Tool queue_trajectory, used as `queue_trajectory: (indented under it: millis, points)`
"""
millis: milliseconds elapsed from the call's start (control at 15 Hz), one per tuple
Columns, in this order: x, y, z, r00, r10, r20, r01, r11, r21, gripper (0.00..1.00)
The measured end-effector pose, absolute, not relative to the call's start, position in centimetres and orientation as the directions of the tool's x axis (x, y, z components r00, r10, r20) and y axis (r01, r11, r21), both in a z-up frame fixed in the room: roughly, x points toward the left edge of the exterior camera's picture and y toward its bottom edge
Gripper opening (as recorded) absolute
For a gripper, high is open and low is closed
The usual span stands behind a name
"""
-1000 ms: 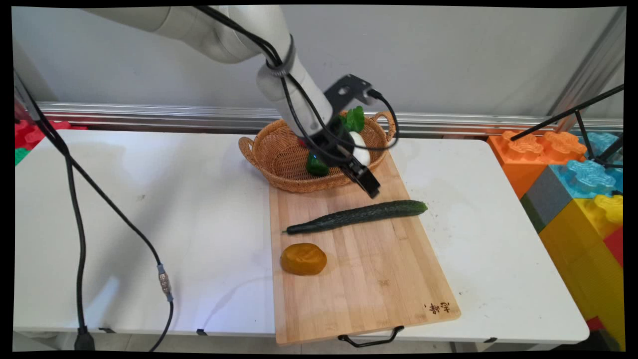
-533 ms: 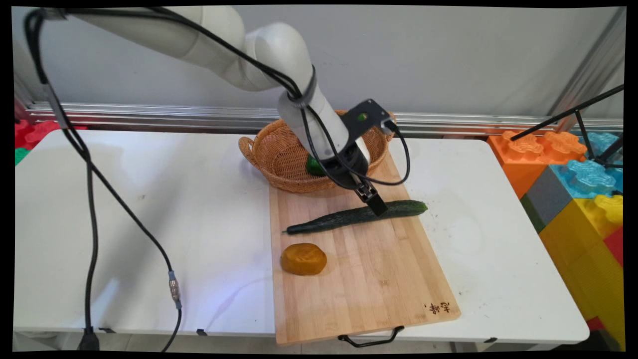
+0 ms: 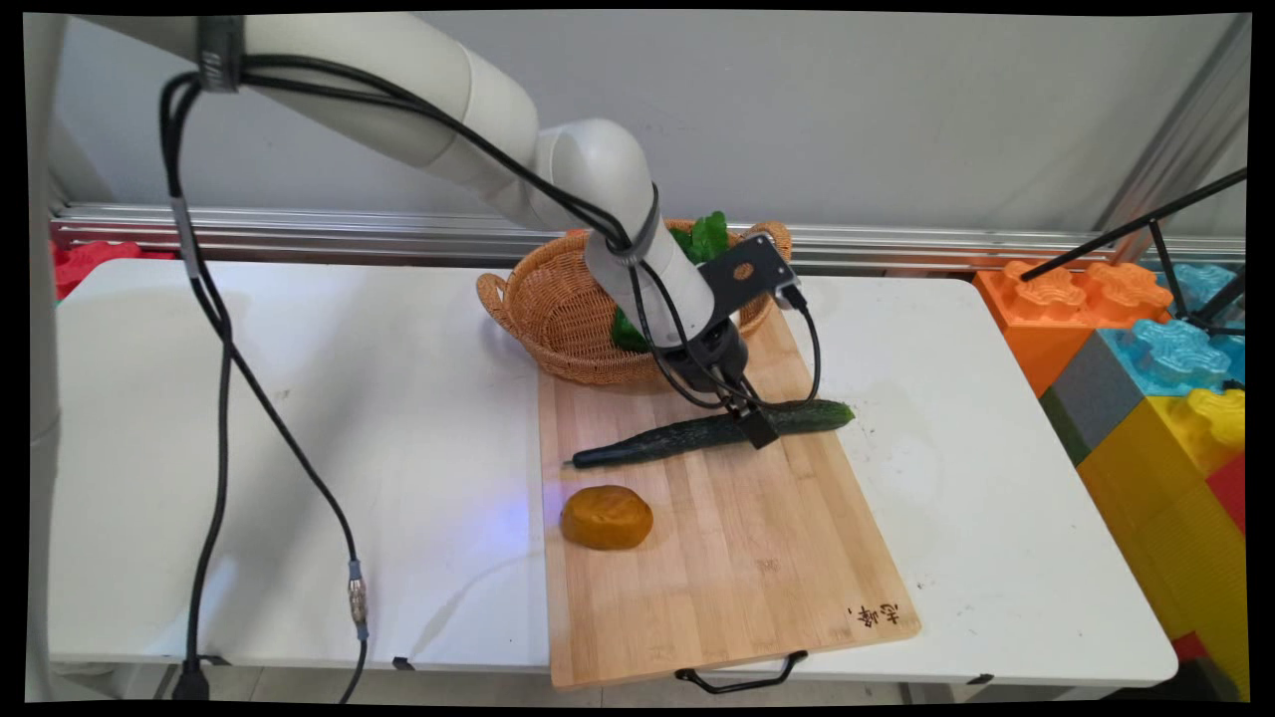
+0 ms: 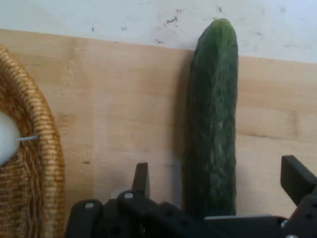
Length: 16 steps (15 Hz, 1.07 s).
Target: Pick up the cucumber from the cutting board, then place the picked object in the vegetable basket
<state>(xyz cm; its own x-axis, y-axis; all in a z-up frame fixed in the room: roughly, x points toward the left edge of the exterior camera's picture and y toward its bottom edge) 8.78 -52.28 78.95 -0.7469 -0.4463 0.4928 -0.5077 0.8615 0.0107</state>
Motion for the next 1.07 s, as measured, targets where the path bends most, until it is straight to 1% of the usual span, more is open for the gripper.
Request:
queue_trajectory:
  millis: [267,333,667,933,1067]
  points:
    - [8.5,-52.5,77.6,-0.77,-0.408,0.491,-0.477,0.879,-0.019,1.0]
    - [8.5,-52.5,77.3,-0.775,-0.399,0.491,-0.47,0.882,-0.026,0.0]
    - [8.7,-52.2,77.3,-0.787,-0.374,0.491,-0.448,0.894,-0.037,0.0]
    - [8.9,-51.2,79.7,-0.779,-0.377,0.501,-0.45,0.893,-0.028,0.0]
    - [8.9,-51.0,81.4,-0.776,-0.369,0.511,-0.446,0.895,-0.031,0.0]
